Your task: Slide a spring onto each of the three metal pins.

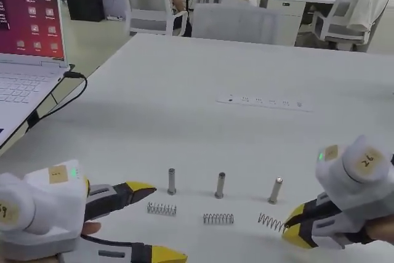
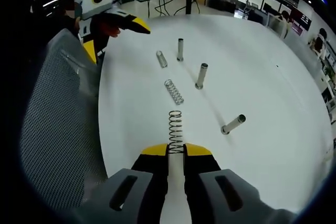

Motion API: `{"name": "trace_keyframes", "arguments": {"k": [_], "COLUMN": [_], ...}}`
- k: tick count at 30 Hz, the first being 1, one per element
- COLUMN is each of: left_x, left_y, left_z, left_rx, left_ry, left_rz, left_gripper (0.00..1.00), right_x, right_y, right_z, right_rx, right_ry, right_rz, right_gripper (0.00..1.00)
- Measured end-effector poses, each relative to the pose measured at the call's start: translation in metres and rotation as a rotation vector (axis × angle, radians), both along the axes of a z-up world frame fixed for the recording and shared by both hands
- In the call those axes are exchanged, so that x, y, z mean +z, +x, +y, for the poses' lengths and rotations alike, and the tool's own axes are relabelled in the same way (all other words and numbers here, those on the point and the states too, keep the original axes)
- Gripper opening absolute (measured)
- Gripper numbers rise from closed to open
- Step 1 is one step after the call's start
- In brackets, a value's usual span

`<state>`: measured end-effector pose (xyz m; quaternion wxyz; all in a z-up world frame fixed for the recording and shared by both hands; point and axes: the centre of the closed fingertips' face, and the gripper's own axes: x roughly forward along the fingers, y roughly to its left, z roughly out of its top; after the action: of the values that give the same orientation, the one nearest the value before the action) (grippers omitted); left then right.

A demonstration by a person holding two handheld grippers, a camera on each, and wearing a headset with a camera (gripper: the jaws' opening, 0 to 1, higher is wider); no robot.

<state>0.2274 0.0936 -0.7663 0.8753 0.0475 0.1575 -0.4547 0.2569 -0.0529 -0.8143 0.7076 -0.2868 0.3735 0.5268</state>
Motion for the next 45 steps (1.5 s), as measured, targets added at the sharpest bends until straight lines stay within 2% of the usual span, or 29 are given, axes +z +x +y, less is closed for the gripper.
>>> {"name": "trace_keyframes", "arguments": {"k": [12,24,36,45], "left_x": [0.001,0.006,0.007,0.006], "left_y": [0.0,-0.001,-0.007,-0.008], "left_z": [-0.014,-0.026,-0.036,-0.044], "left_rx": [-0.065,-0.119,-0.174,-0.23], "left_ry": [-0.005,-0.004,0.021,0.057], "left_rz": [0.003,-0.027,-0.042,-0.064], "left_gripper": [0.59,0.52,0.43,0.36], "right_x": [0.015,0.031,0.038,0.039], "right_y": [-0.012,-0.024,-0.033,-0.037], "right_z": [0.02,0.039,0.054,0.065], "right_rx": [0.071,0.151,0.225,0.279], "right_ry": [0.015,0.033,0.038,0.03], "right_rz": [-0.01,-0.035,-0.05,-0.061], "right_gripper": [0.08,0.08,0.08,0.08]}}
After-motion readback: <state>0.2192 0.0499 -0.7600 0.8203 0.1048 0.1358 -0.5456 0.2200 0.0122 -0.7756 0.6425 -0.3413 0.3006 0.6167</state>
